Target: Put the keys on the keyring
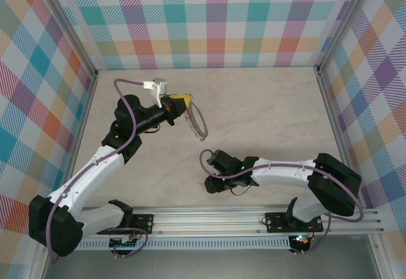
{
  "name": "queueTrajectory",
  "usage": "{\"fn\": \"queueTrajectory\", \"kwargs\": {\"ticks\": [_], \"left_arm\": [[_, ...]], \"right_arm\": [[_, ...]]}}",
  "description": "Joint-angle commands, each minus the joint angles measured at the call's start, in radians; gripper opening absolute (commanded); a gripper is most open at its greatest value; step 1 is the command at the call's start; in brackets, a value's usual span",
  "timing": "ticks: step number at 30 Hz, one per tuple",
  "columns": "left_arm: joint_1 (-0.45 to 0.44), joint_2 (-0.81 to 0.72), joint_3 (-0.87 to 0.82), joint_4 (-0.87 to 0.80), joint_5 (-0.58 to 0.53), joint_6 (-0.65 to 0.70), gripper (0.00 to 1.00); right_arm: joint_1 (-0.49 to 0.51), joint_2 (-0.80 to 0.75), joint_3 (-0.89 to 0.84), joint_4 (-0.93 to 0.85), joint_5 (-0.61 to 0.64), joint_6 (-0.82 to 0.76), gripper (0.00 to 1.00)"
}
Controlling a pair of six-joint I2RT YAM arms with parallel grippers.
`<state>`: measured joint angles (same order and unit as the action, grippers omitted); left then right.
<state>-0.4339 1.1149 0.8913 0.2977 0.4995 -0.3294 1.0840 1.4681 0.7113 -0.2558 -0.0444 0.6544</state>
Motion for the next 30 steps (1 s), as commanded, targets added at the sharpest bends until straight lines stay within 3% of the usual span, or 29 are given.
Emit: {"fn": "queueTrajectory", "kwargs": {"ticks": [1,18,30], "left_arm": [[0.018,-0.034,-0.004,0.086,0.018,-0.025,0.00],[0.037,-0.053,-0.006,0.086,0.034,-0.036,0.00],[0.045,-0.052,0.001,0.085,0.044,-0.045,0.00]], "right_arm": [[0.007,0.053,0.041,0.031,-0.001,-0.025,0.42],[0.007,0.101,0.026,0.080,0.043,0.014,0.20],[-0.039,0.123,0.051,0.081,0.068,-0.002,0.15]]}}
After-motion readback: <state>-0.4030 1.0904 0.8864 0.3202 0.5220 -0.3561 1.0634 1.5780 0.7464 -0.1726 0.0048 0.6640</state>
